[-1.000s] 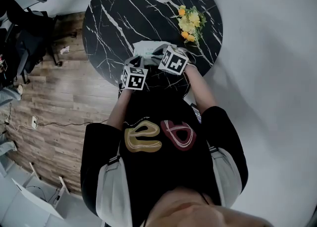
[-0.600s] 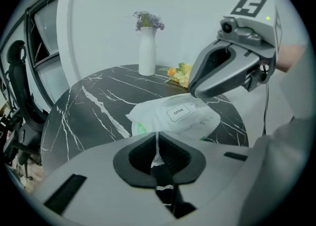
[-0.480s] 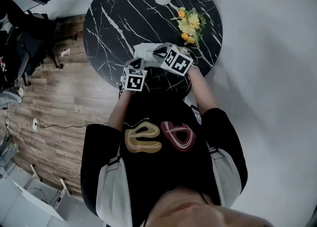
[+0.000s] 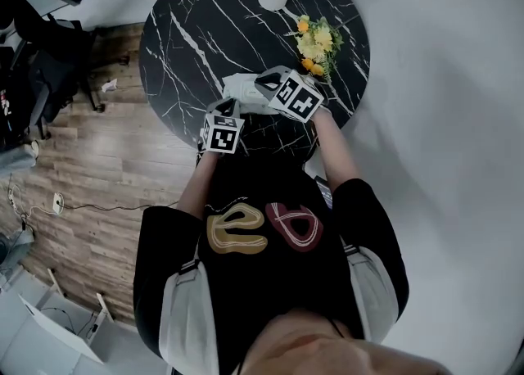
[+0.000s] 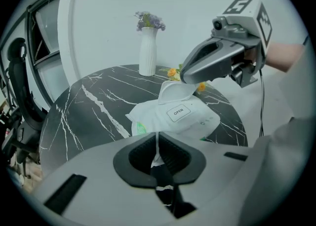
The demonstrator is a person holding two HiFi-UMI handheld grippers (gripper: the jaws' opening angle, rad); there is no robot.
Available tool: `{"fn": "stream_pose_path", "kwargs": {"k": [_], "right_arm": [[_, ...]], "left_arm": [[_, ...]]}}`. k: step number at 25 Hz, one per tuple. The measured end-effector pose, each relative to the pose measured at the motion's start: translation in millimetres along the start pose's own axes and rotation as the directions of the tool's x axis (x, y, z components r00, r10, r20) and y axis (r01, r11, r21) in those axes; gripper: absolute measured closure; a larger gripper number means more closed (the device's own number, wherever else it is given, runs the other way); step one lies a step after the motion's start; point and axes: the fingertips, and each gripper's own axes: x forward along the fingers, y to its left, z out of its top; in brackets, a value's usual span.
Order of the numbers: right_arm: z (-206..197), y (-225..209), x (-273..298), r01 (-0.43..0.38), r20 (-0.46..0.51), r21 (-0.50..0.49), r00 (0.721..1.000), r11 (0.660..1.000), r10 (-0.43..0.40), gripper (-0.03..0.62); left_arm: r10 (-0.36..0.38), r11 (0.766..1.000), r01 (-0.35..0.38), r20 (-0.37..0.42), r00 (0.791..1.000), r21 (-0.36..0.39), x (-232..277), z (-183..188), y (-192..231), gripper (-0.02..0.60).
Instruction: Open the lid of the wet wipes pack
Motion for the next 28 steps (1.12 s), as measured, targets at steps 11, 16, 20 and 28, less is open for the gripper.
{"fn": "stream_pose_path", "kwargs": {"k": [11, 16, 20, 28], "right_arm": [[3.0, -18.2, 3.5, 0.006, 0.03, 0.029, 1.0, 1.0, -0.007, 0.576], [3.8, -24.2, 5.7, 0.009, 0.032, 0.034, 0.999, 0.999, -0.01, 0.576], [2.9, -29.5, 6.7, 0.005, 0.032, 0.049, 0.999, 0.999, -0.007, 0.576], [1.2, -43.6, 15.0, 0.021, 0.035, 0.055, 0.999, 0.998, -0.023, 0.574]], "left_arm": [[0.005, 1.0, -0.005, 0.012, 1.0, -0.008, 0.5, 0.7, 0.4, 0.554], [0.008, 1.0, -0.008, 0.012, 1.0, -0.011, 0.4, 0.6, 0.6, 0.553], [0.011, 1.0, -0.011, 0.01, 1.0, -0.011, 0.0, 0.7, 0.5, 0.554], [-0.006, 0.999, 0.007, 0.025, 1.0, -0.044, 0.8, 1.1, 2.0, 0.554]]}}
